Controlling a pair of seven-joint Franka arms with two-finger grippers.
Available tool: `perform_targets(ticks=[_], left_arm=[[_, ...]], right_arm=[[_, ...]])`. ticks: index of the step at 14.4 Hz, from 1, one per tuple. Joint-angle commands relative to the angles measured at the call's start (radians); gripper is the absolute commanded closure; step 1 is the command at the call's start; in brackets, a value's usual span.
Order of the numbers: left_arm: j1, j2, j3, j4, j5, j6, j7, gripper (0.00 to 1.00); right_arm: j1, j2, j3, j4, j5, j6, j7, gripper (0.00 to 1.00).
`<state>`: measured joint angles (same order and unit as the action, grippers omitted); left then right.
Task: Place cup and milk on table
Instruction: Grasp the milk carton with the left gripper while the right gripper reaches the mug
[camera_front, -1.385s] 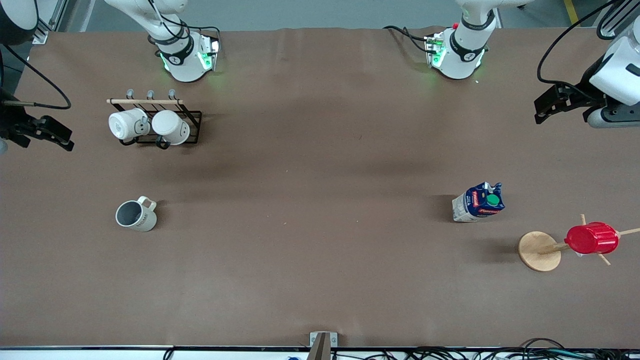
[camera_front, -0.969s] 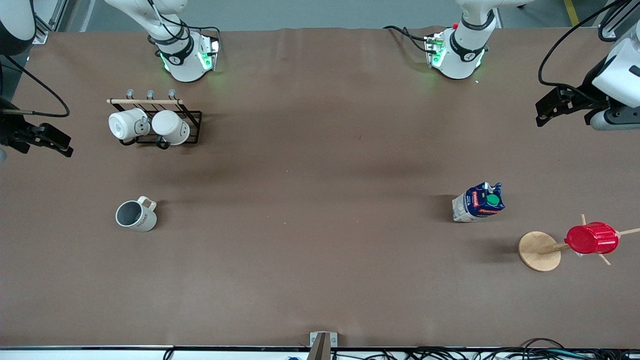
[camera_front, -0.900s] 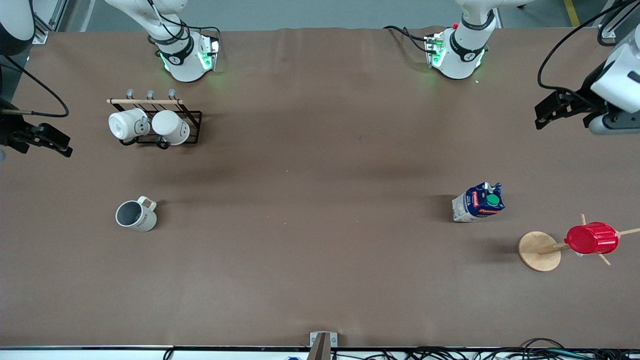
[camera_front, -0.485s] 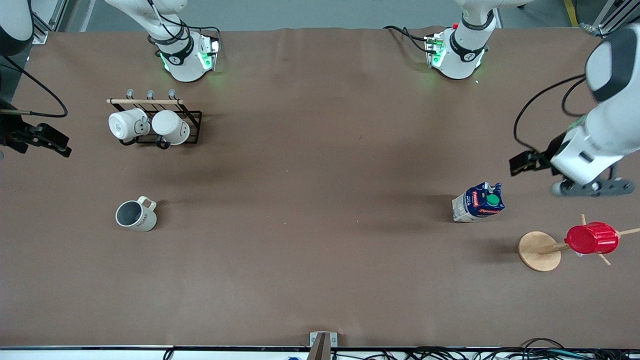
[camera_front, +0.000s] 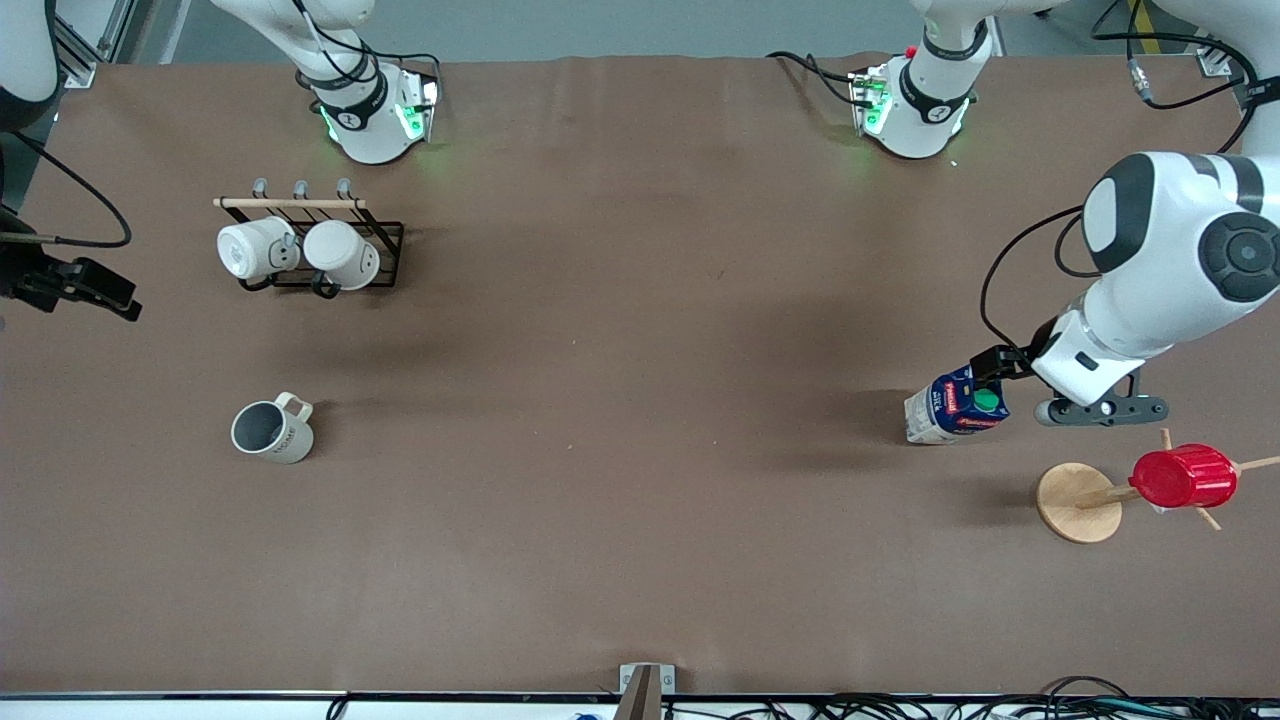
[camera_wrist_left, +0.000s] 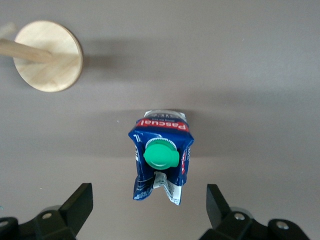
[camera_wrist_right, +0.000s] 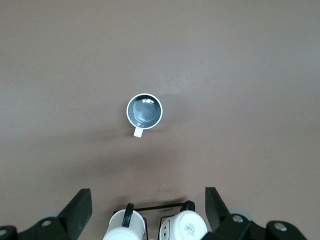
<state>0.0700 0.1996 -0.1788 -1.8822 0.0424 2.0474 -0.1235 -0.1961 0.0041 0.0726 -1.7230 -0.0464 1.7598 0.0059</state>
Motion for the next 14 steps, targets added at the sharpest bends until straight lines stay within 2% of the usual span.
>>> perform_targets(ticks=[1, 4, 6, 14], left_arm=[[0.005, -0.034, -0.001, -0.069, -0.016, 0.051, -0.004, 0.00], [0.007, -0.020, 0.001, -0.118, -0.015, 0.137, -0.002, 0.00], [0.007, 0.007, -0.001, -0.117, -0.010, 0.155, -0.002, 0.00], [0.008, 0.070, -0.001, -0.100, -0.007, 0.165, -0.002, 0.00]], right_arm=[[-0.039, 0.039, 0.009, -0.013, 0.022, 0.053, -0.024, 0.00], [-0.046, 0.108, 0.009, -0.043, 0.022, 0.137, -0.058, 0.00], [-0.074, 0.193, 0.009, -0.044, 0.022, 0.222, -0.096, 0.01], [-0.109, 0.448, 0.015, -0.049, 0.025, 0.408, -0.119, 0.03]])
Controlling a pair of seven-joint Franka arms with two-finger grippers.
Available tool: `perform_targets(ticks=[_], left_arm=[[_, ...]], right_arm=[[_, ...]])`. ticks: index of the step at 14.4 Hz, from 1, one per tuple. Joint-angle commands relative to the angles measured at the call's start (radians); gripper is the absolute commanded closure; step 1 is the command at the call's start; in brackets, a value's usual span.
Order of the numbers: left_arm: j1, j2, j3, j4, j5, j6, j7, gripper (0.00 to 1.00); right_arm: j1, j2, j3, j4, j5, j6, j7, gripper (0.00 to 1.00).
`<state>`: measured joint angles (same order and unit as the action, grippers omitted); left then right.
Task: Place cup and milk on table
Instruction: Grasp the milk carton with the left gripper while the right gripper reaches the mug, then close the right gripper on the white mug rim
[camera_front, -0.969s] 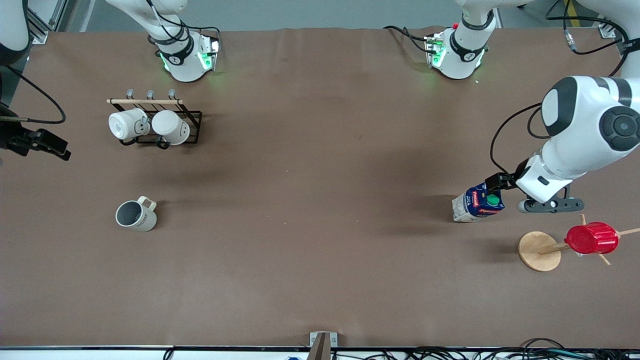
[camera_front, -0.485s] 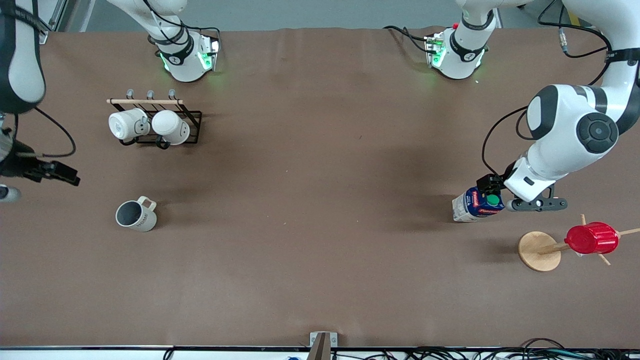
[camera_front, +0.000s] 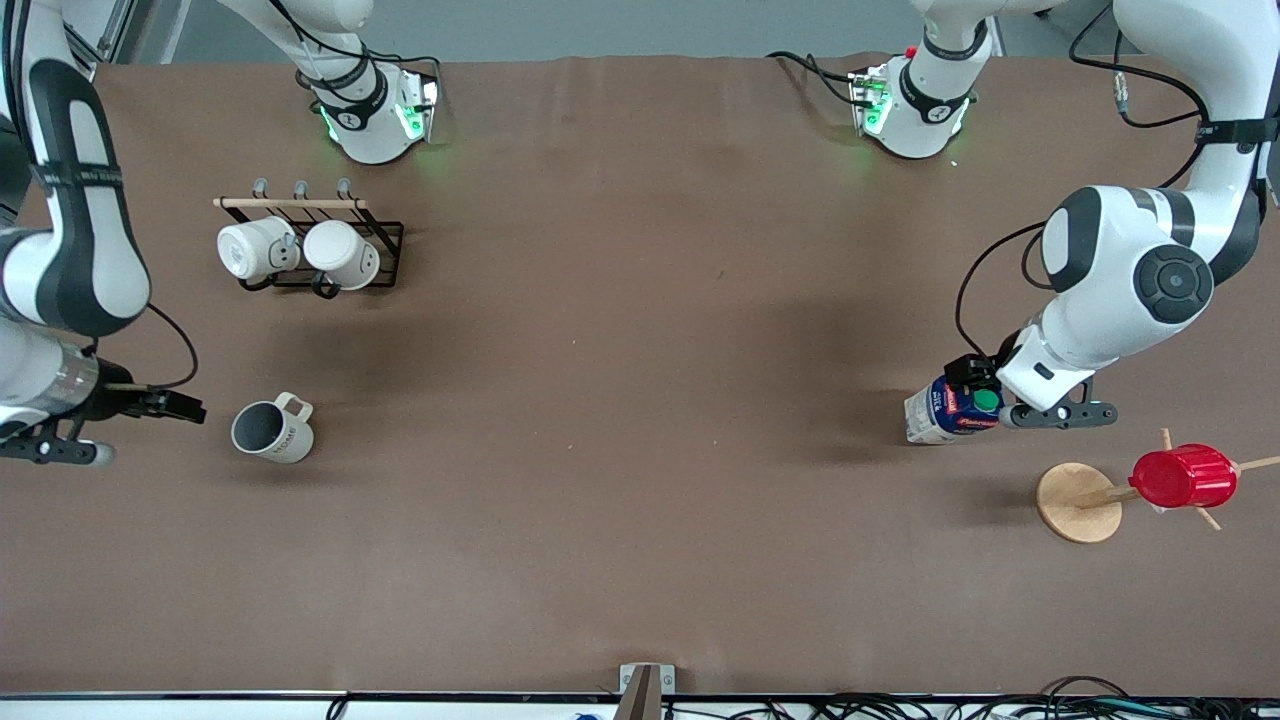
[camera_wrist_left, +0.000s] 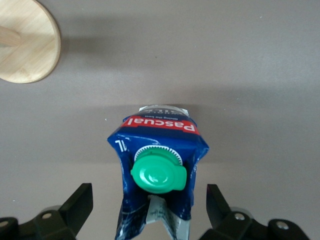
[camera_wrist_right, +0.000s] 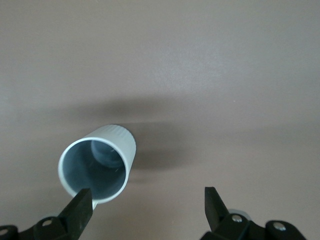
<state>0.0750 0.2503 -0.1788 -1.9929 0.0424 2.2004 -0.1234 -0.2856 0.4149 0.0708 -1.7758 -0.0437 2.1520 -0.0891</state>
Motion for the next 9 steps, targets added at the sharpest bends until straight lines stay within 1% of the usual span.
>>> perform_targets(ticks=[1, 3, 5, 7, 8, 9], left_arm=[[0.002, 0.027, -0.001, 0.014, -0.009, 0.018, -0.002, 0.00], [0.002, 0.032, -0.001, 0.019, -0.009, 0.030, -0.005, 0.00], [0.002, 0.041, -0.001, 0.026, -0.015, 0.035, -0.007, 0.00], [0.002, 0.050, -0.001, 0.029, -0.015, 0.035, -0.007, 0.00], [0.002, 0.052, -0.001, 0.031, -0.016, 0.035, -0.008, 0.01], [0.002, 0.052, -0.001, 0.031, -0.016, 0.035, -0.012, 0.06]], right_arm=[[-0.017, 0.054, 0.018, 0.000, 0.022, 0.019, -0.024, 0.03], [-0.013, 0.093, 0.032, -0.014, 0.033, 0.055, -0.024, 0.06], [-0.009, 0.111, 0.037, -0.027, 0.088, 0.089, -0.026, 0.07], [-0.004, 0.136, 0.038, -0.025, 0.090, 0.111, -0.026, 0.13], [-0.004, 0.139, 0.037, -0.028, 0.090, 0.127, -0.029, 0.16], [-0.004, 0.139, 0.037, -0.036, 0.090, 0.129, -0.046, 0.20]])
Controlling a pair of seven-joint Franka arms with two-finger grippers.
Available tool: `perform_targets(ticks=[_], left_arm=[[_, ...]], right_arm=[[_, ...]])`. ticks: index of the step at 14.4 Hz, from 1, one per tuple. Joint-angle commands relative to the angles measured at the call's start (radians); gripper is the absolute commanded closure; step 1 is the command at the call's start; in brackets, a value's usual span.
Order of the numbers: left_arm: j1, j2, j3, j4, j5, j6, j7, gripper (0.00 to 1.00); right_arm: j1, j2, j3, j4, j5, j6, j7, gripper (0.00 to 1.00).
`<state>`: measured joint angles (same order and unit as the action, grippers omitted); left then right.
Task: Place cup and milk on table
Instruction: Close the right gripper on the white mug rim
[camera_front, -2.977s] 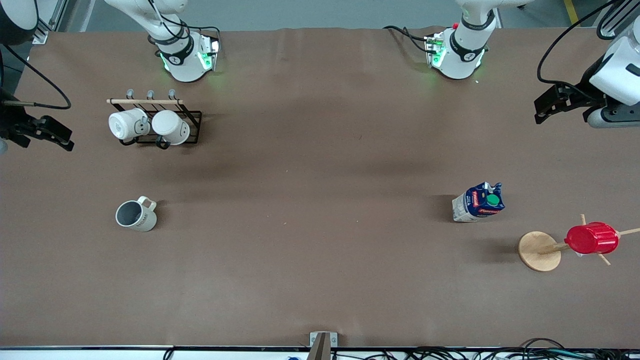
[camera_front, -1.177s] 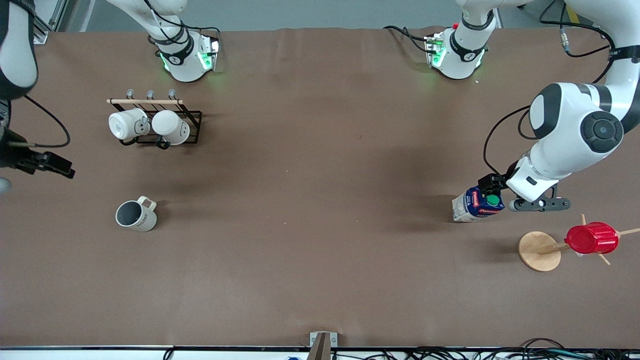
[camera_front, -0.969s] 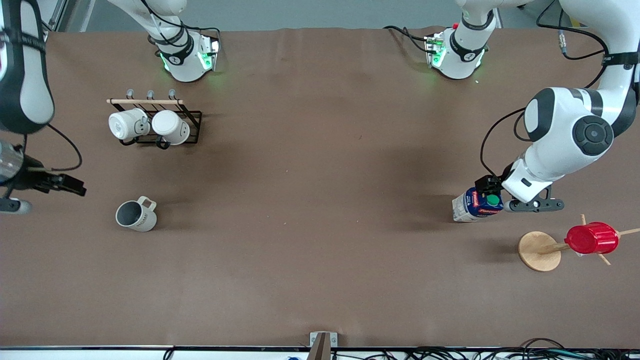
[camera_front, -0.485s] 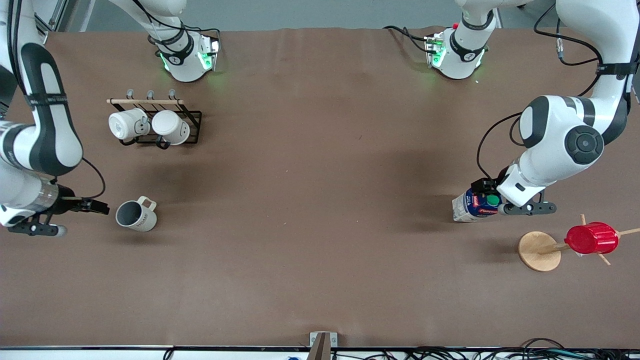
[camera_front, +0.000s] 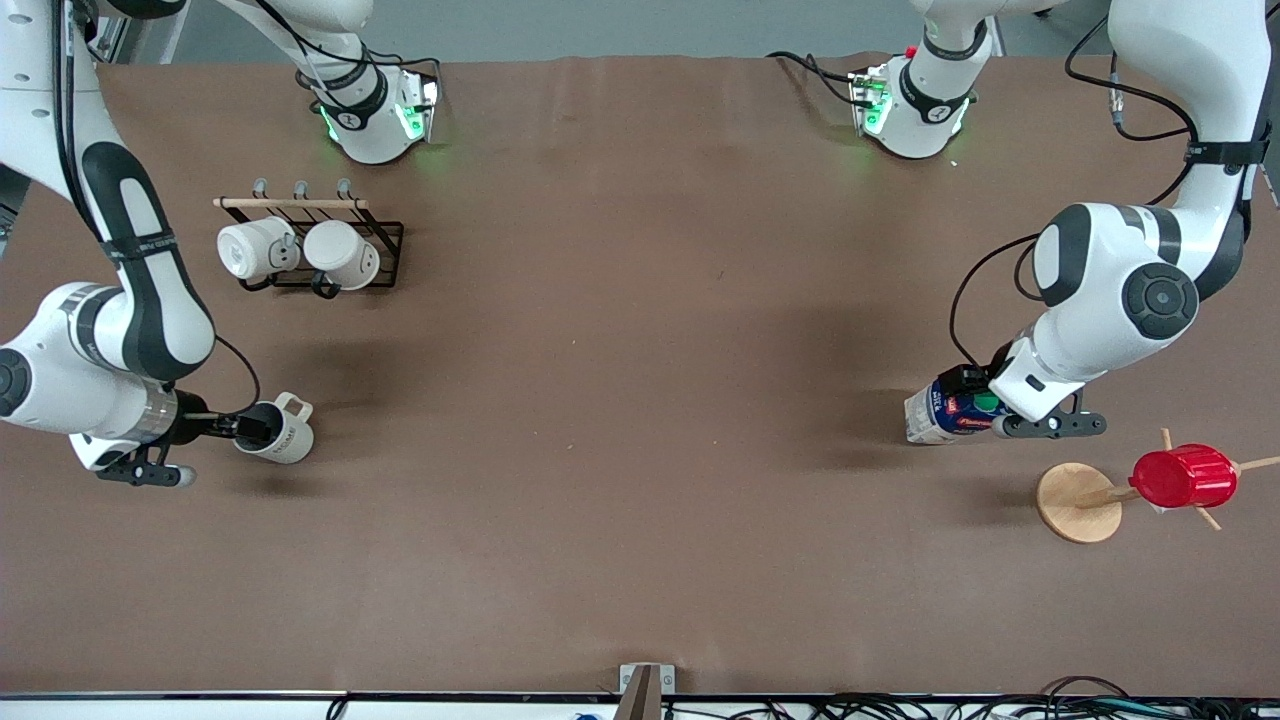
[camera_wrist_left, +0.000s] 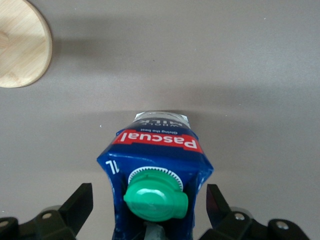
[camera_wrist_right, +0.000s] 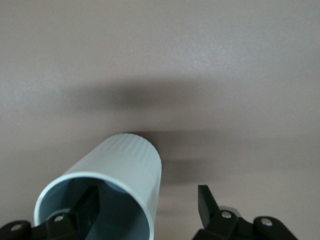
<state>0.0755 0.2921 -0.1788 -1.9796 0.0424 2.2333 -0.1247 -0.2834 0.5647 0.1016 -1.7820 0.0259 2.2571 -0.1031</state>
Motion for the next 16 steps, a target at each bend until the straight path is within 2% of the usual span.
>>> perform_targets(ticks=[1, 2, 4, 5, 11, 13, 16], left_arm=[[0.003, 0.009, -0.001, 0.018, -0.016, 0.002, -0.012, 0.13], [0.003, 0.010, -0.001, 0.018, -0.016, 0.002, -0.013, 0.17], [0.006, 0.010, 0.001, 0.019, -0.015, 0.002, -0.015, 0.27], [0.006, 0.010, -0.001, 0.019, -0.015, 0.000, -0.016, 0.34], [0.004, 0.004, -0.001, 0.018, -0.015, -0.007, -0.016, 0.83], [0.004, 0.004, -0.001, 0.018, -0.016, -0.009, -0.016, 0.87], [0.001, -0.007, -0.008, 0.019, -0.016, -0.014, -0.021, 0.89]], right_arm=[[-0.008, -0.011, 0.006, -0.036, 0.020, 0.025, -0.056, 0.26], [-0.007, -0.011, 0.006, -0.039, 0.020, 0.025, -0.067, 0.40], [0.000, -0.012, 0.006, -0.040, 0.019, 0.025, -0.075, 0.81], [0.001, -0.014, 0.006, -0.040, 0.019, 0.024, -0.075, 0.89], [0.056, -0.041, 0.007, -0.028, 0.019, -0.028, -0.066, 0.98], [0.124, -0.069, 0.006, 0.008, 0.019, -0.097, -0.023, 1.00], [0.272, -0.071, 0.010, 0.120, 0.020, -0.224, 0.274, 1.00]])
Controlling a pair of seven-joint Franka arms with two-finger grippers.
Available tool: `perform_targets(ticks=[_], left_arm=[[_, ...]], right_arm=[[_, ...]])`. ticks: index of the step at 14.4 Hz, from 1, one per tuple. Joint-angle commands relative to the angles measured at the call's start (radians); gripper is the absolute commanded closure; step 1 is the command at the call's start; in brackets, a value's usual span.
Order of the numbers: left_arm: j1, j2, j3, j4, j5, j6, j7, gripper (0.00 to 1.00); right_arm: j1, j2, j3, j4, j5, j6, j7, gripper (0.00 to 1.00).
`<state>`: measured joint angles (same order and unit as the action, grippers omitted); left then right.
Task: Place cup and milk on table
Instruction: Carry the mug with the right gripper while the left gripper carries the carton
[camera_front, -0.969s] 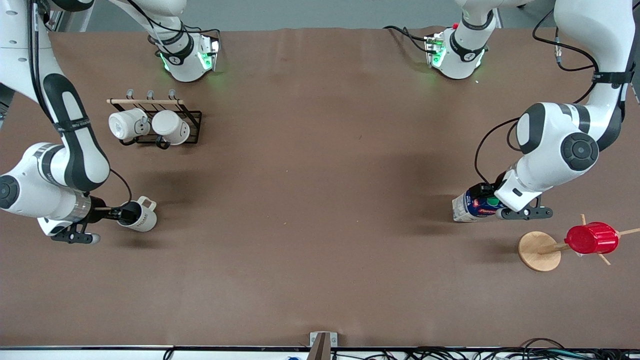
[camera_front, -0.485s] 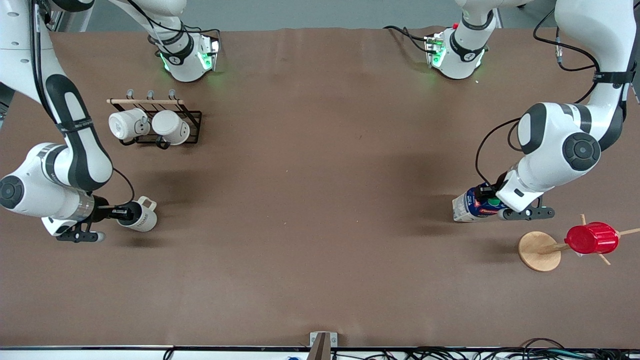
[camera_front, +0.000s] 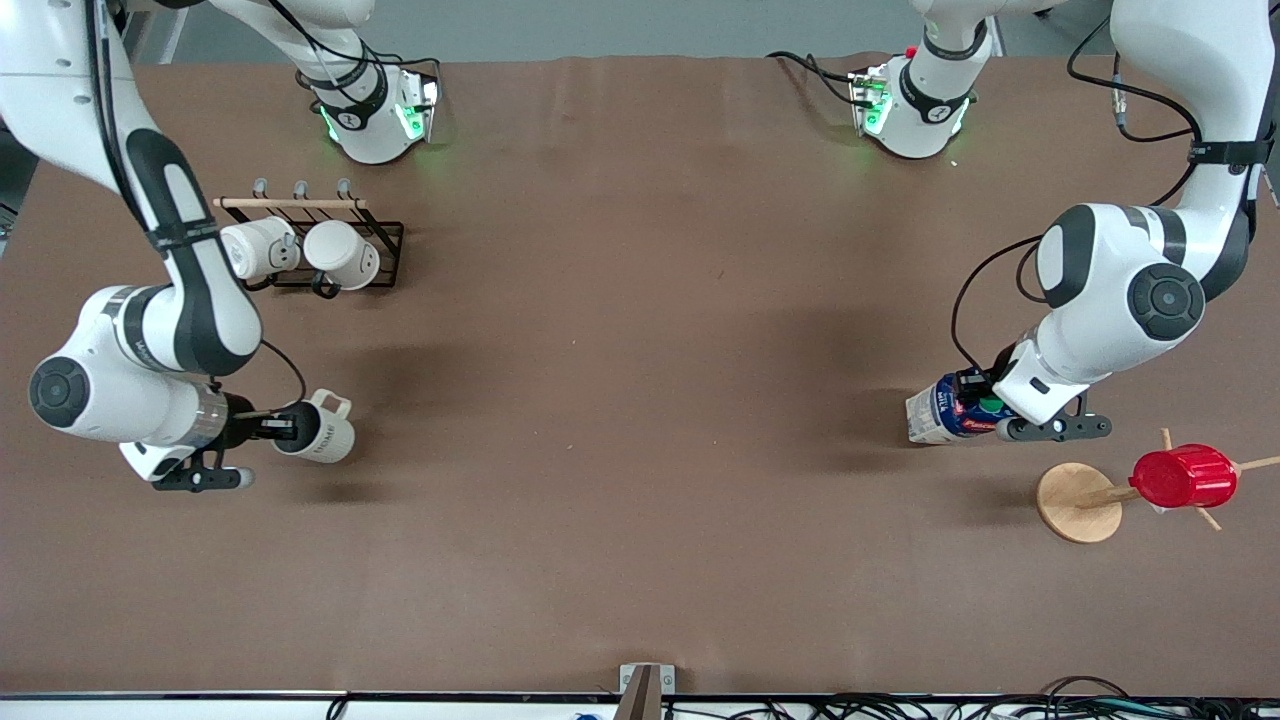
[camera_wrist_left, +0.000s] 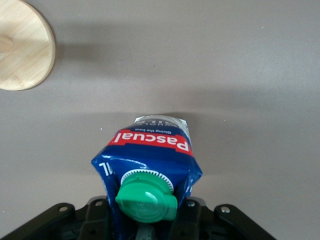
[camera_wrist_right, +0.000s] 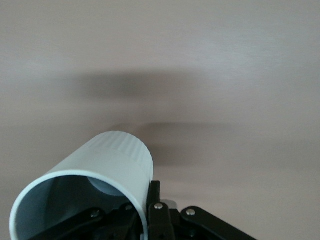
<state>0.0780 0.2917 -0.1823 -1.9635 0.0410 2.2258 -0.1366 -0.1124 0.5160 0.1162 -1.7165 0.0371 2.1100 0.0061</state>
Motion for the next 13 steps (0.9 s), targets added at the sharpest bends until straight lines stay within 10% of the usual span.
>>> perform_targets(ticks=[1, 13], left_arm=[[-0.001, -0.009, -0.009, 0.005, -0.015, -0.008, -0.035, 0.90], [-0.128, -0.005, -0.108, 0.187, -0.004, -0.193, -0.326, 0.91]], right_arm=[[0.172, -0.021, -0.004, 0.089, 0.009, -0.096, 0.286, 1.00], [0.651, 0.188, -0.016, 0.284, -0.046, 0.097, 0.810, 0.98]])
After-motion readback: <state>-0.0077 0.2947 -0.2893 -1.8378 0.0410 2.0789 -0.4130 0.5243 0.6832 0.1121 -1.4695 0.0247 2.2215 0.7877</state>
